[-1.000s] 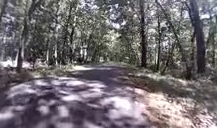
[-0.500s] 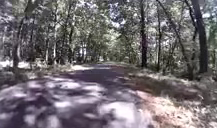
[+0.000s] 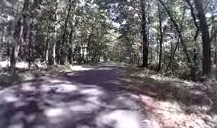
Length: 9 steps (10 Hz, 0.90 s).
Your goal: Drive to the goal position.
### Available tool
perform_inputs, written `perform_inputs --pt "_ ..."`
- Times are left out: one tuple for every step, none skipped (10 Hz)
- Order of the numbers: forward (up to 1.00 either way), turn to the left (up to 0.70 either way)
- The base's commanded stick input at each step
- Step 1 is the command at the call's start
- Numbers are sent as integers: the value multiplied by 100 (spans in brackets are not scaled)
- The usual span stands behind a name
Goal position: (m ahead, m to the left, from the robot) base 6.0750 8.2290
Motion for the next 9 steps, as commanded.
perform_inputs --pt "45 0" --pt "45 0" --pt "45 0" --pt "45 0" --pt "45 -12" --pt "45 -27" --pt "45 -27" --pt "45 -22" --pt "45 -11"
